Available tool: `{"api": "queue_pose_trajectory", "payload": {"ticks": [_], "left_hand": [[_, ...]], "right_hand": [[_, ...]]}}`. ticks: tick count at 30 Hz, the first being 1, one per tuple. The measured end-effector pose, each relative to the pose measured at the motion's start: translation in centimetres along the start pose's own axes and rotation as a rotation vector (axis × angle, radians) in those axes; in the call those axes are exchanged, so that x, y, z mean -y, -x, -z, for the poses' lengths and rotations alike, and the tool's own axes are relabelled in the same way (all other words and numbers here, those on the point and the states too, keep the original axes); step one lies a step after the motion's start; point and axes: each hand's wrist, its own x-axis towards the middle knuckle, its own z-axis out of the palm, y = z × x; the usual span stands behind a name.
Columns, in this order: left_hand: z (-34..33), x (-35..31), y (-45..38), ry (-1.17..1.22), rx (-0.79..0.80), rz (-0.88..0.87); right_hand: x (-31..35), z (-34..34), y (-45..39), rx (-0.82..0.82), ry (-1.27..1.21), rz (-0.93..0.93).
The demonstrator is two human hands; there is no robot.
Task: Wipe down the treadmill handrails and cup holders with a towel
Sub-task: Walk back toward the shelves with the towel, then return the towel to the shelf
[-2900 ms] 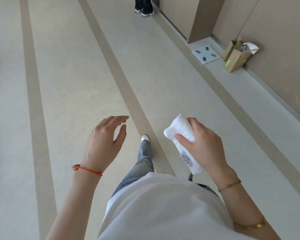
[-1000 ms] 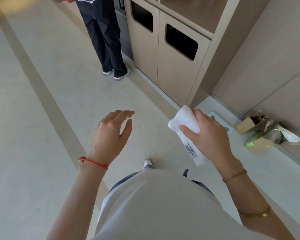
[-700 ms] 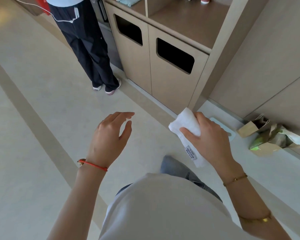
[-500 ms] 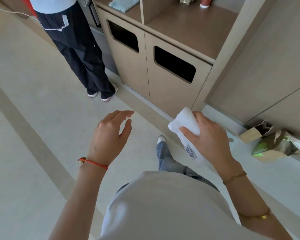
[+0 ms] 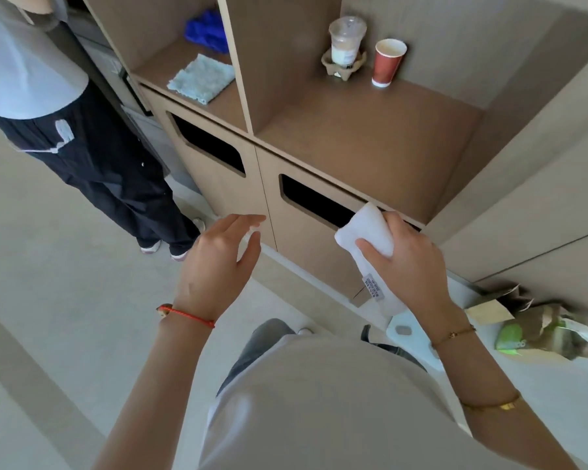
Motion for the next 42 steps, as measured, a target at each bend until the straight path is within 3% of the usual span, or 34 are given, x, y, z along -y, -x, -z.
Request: {"api": "queue_pose_trajectory", "payload": {"ticks": [11, 21, 31, 37, 42], "left_hand": [[-4.6, 5.8, -16.9, 0.048, 0.128, -0.194], [-7.4, 10.2, -26.8, 0.056, 0.231, -0.435], [-10.2, 11.3, -29.9, 0.075, 0.309, -0.482], [-11.5, 10.8, -30.0, 0.084, 0.373, -0.475], [-11.3, 9.9, -30.6, 0.113, 0.365, -0.467]], "right_hand": [[0.5, -3.3, -13.7, -0.04, 0.156, -0.197], [1.2, -5.8, -23.7, -0.052, 0.28, -0.371], [-1.7, -10.4, -26.3, -0.068, 0.345, -0.459], [-2.2, -12.5, -26.0, -0.029, 0.402, -0.371], [-1.7, -10.2, -25.8, 0.005, 0.272, -0.398]]}}
